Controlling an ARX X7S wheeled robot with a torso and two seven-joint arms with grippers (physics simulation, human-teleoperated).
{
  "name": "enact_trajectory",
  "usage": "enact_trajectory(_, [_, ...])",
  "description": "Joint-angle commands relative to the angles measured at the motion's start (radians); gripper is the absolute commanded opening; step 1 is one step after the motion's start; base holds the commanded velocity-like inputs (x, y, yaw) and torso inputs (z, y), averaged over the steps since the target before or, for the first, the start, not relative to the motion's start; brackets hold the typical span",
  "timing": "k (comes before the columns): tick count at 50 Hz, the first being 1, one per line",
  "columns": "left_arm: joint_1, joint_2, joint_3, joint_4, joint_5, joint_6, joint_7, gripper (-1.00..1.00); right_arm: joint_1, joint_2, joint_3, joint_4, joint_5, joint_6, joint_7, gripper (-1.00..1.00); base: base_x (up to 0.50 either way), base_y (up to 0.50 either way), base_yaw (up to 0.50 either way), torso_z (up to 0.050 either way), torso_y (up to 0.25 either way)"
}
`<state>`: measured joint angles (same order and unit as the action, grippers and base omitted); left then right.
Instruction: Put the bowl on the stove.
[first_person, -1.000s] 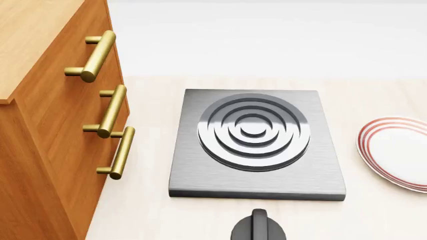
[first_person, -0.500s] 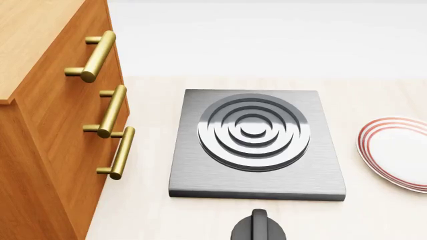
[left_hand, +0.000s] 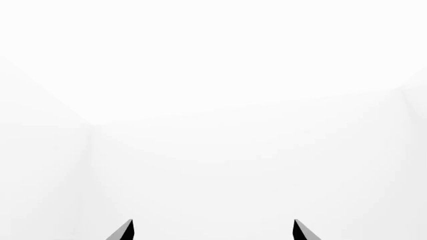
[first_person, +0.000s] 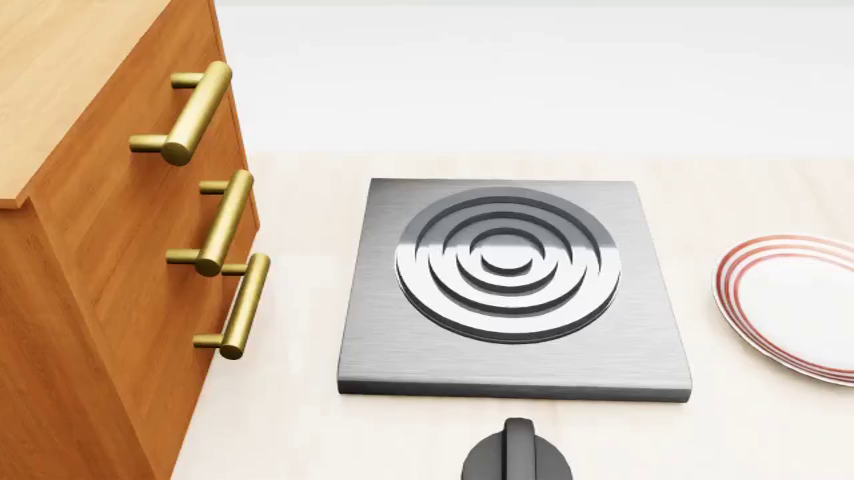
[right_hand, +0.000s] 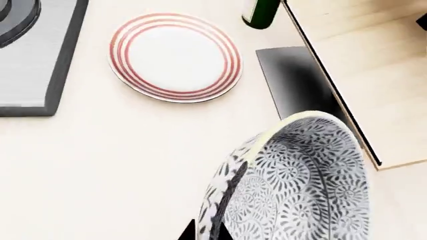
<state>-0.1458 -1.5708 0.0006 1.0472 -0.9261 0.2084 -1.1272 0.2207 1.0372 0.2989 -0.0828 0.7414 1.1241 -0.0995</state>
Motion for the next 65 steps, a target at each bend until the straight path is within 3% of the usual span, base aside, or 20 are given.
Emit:
enact_trajectory(1, [0.002,0.0,-0.032,0.0,0.019,-0.014,0.019,1.0,0.302,0.082,-0.131,-0.038,0.018,0.073,-0.06,-1.0,0.0,0.0,0.0,0.0,0.0])
enact_trajectory(11, [0.002,0.0,-0.043,0.0,0.015,-0.019,0.019,1.0,0.665,0.085,-0.377,-0.035,-0.02,0.111,-0.143,-1.0,0.0,0.0,0.0,0.0,0.0])
enact_trajectory(25, [0.019,0.0,-0.042,0.0,0.025,-0.009,0.018,1.0,1.031,-0.07,-0.659,0.052,-0.135,0.091,-0.261,-1.0,0.0,0.0,0.0,0.0,0.0])
enact_trajectory(46, [0.031,0.0,-0.05,0.0,0.025,0.006,0.029,1.0,1.161,-0.362,-0.745,0.291,-0.179,-0.008,-0.276,-1.0,0.0,0.0,0.0,0.0,0.0])
enact_trajectory(65, [0.045,0.0,-0.056,0.0,0.029,0.007,0.026,1.0,1.123,-0.436,-0.753,0.295,-0.164,-0.057,-0.276,-1.0,0.0,0.0,0.0,0.0,0.001])
